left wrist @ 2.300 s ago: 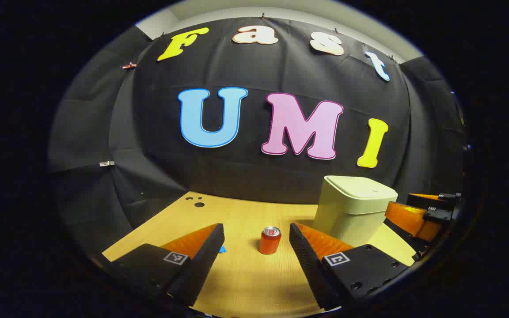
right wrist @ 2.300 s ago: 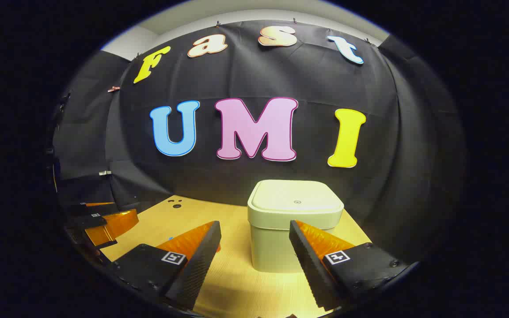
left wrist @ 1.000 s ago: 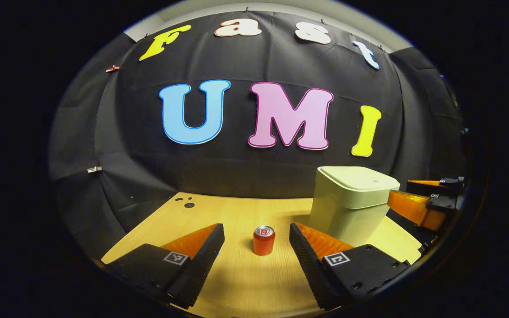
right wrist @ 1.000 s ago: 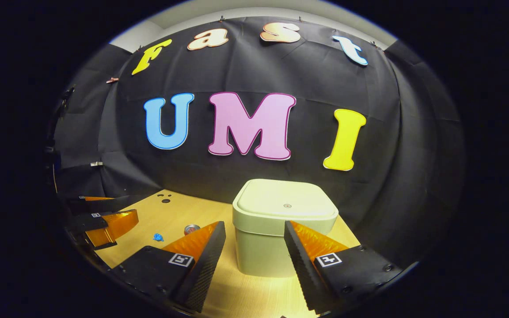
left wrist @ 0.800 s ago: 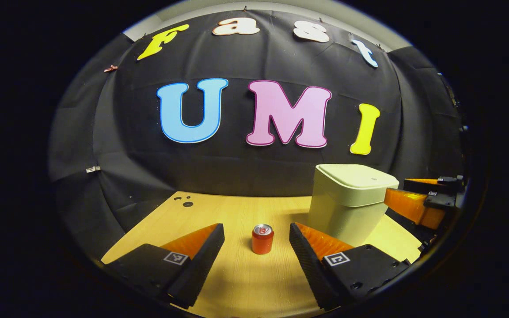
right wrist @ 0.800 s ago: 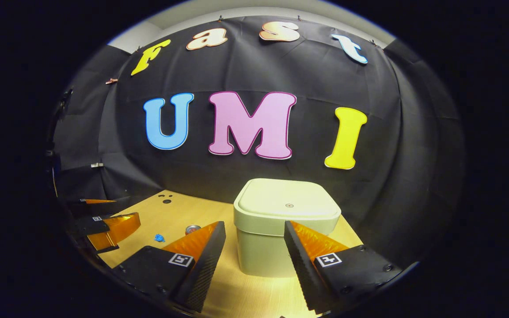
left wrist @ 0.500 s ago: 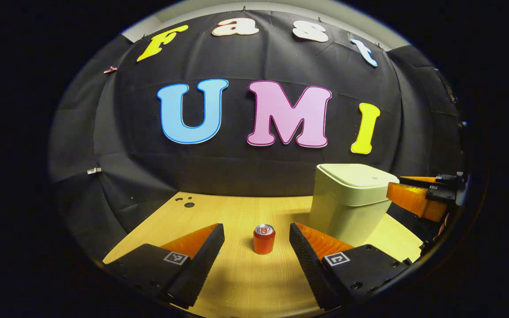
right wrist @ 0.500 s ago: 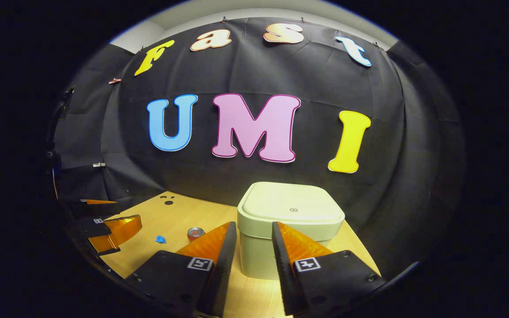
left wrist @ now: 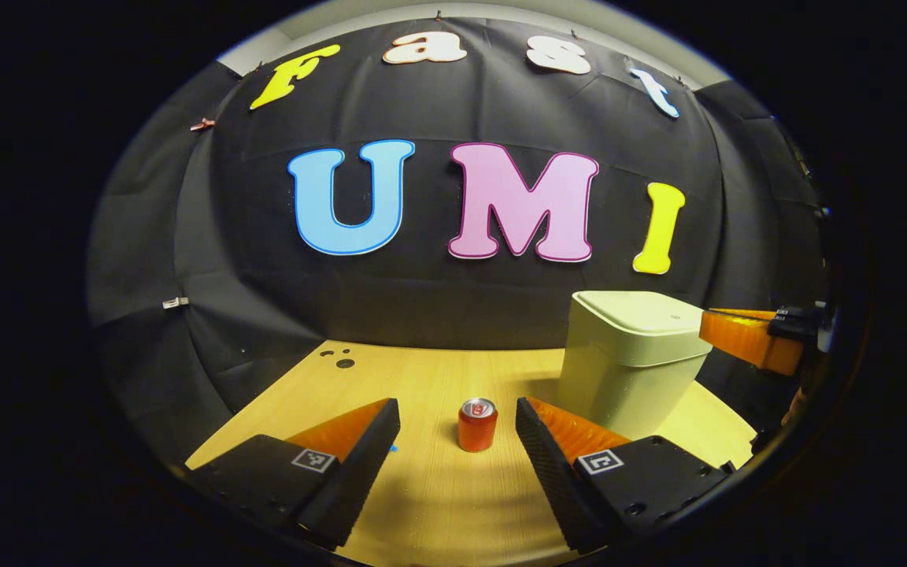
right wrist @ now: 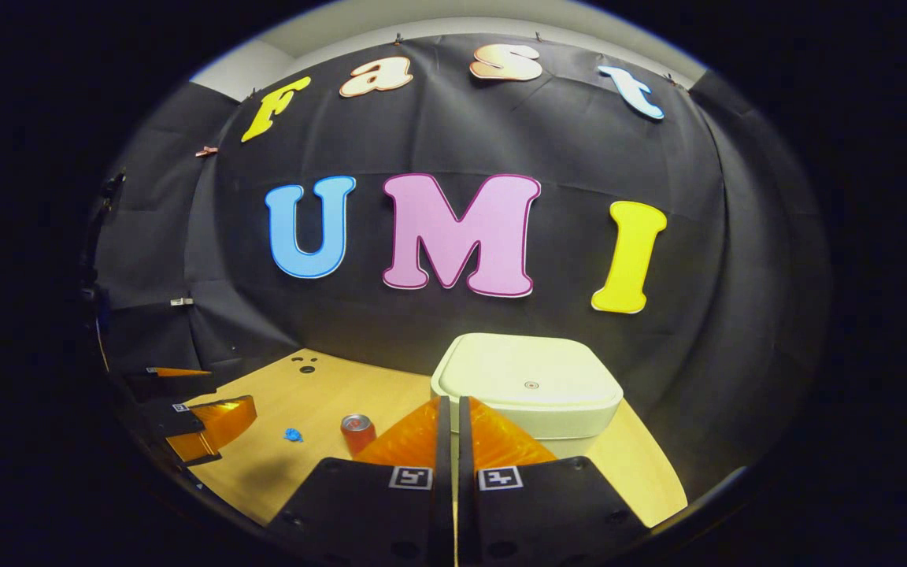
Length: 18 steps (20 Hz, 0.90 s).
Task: Press the lid of the desktop garbage bin to open it, pick up the crumpled paper on the desktop and throw it into the bin, then pick up the pop can on the desktop and drop it into the bin, and finally close the garbage bin lid.
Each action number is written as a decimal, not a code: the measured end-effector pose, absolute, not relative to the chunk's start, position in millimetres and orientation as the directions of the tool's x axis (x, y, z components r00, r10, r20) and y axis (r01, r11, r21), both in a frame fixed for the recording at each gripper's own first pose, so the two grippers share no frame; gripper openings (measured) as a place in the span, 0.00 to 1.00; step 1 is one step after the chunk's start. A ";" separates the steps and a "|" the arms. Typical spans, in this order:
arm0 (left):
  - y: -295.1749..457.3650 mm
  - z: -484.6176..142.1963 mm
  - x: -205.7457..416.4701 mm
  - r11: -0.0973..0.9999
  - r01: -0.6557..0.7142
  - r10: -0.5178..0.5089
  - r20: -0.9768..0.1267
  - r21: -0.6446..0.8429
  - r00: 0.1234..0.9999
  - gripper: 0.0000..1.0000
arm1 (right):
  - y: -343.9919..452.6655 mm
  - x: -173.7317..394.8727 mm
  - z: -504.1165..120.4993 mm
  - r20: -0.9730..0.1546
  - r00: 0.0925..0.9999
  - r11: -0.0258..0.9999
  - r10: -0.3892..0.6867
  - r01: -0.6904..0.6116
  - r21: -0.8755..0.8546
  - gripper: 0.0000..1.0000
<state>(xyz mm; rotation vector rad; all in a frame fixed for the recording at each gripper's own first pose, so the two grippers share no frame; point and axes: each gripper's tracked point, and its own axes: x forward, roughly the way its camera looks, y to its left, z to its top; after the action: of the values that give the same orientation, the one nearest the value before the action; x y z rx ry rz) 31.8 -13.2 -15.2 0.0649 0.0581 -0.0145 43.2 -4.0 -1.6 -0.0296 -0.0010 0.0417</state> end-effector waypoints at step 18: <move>-3.0 -18.2 44.4 0.997 0.013 -0.007 -0.078 0.072 0.997 0.95 | -22.6 82.8 21.2 -0.025 0.999 0.999 0.034 -0.035 -0.041 0.05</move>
<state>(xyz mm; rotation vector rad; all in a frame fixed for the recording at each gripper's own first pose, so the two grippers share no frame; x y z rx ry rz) 44.4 -3.0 -18.2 0.0723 0.0773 -0.0099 82.8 -22.6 21.2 -0.0412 0.0238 0.0346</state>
